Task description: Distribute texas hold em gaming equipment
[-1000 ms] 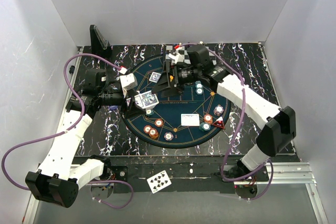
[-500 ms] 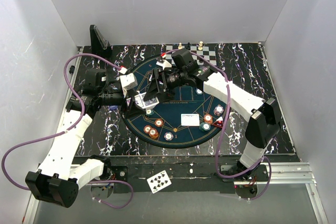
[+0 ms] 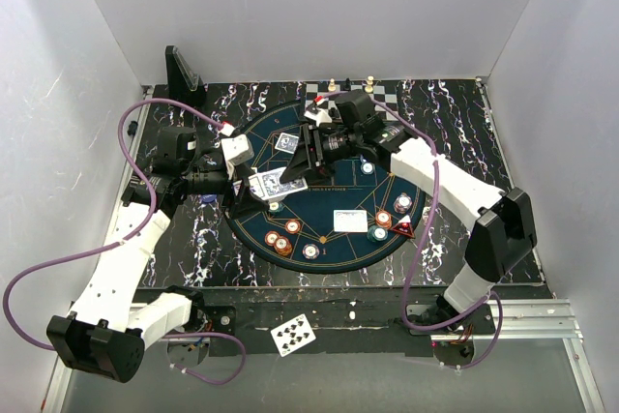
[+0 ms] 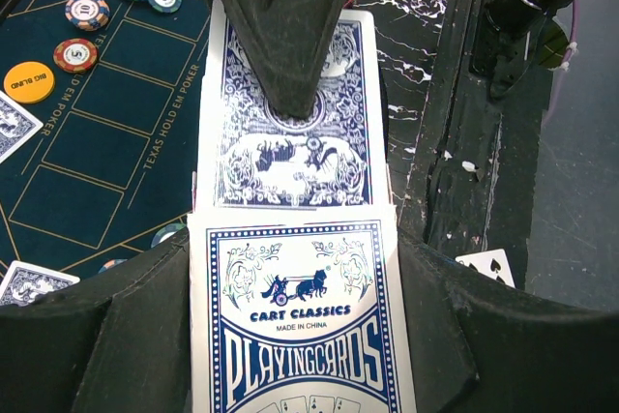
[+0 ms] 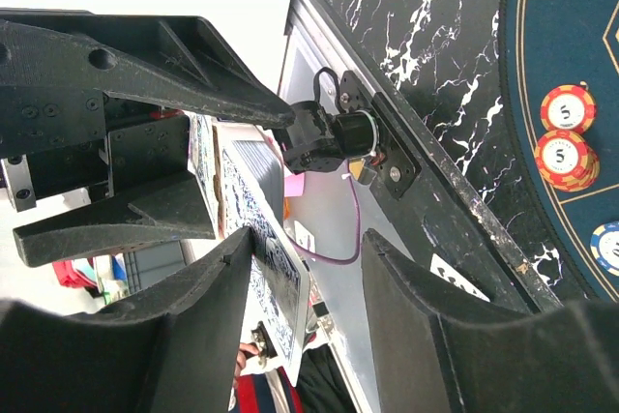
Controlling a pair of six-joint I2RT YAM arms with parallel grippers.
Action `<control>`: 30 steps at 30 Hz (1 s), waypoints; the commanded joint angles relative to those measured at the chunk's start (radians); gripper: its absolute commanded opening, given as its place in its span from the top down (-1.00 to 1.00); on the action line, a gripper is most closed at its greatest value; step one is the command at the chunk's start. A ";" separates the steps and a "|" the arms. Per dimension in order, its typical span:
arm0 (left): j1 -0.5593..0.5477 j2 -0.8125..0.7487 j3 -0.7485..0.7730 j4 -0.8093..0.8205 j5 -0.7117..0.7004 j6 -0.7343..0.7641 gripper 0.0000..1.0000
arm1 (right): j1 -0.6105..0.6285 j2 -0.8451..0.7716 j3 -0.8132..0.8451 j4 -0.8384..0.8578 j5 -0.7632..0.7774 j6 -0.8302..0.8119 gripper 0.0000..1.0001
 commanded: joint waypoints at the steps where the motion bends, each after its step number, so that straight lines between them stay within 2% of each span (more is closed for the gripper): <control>1: 0.004 -0.018 0.023 0.053 0.039 -0.008 1.00 | -0.015 -0.047 -0.024 0.023 -0.004 0.002 -0.10; 30: 0.006 -0.026 -0.014 0.118 0.008 -0.068 1.00 | -0.104 -0.174 -0.099 0.001 -0.049 0.038 0.49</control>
